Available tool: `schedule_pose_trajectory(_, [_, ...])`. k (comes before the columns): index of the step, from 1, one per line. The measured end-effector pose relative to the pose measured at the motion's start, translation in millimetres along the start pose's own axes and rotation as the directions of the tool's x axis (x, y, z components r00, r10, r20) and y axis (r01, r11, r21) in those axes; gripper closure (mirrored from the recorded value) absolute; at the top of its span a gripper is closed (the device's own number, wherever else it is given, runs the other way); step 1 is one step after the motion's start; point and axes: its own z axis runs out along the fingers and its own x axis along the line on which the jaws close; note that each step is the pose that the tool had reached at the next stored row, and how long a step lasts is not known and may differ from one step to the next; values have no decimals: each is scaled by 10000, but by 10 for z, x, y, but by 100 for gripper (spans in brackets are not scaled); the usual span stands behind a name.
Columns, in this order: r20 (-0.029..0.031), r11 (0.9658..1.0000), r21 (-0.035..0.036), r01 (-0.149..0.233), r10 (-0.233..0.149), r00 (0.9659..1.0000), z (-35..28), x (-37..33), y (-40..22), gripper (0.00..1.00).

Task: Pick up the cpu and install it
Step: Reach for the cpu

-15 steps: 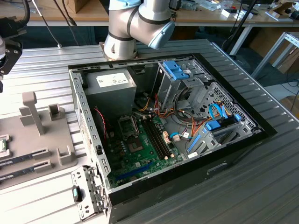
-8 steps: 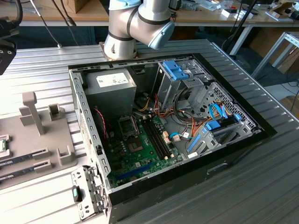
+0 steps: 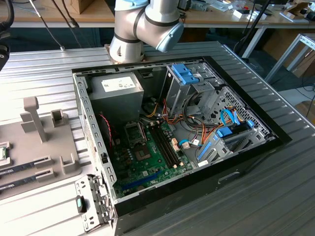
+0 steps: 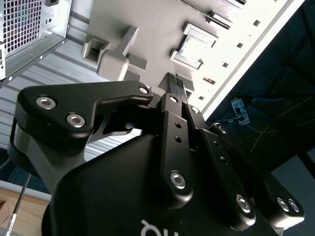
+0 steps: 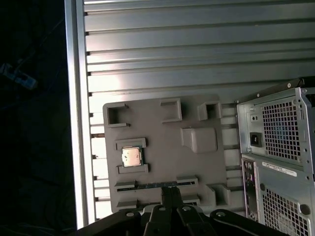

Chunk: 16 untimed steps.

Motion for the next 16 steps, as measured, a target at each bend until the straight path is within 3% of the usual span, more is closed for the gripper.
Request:
schedule_pose_trajectory(6, [-1,10000,0,1,-1,10000,16,60,3,89])
schedule_pose_trajectory(9, [-1,10000,1,1,-1,10000,37,122,39,89])
schedule_pose_trajectory(11, [1,10000,0,0,0,10000,66,174,101,89])
schedule_pose_trajectory(16, [-1,10000,1,1,-1,10000,96,189,126,89])
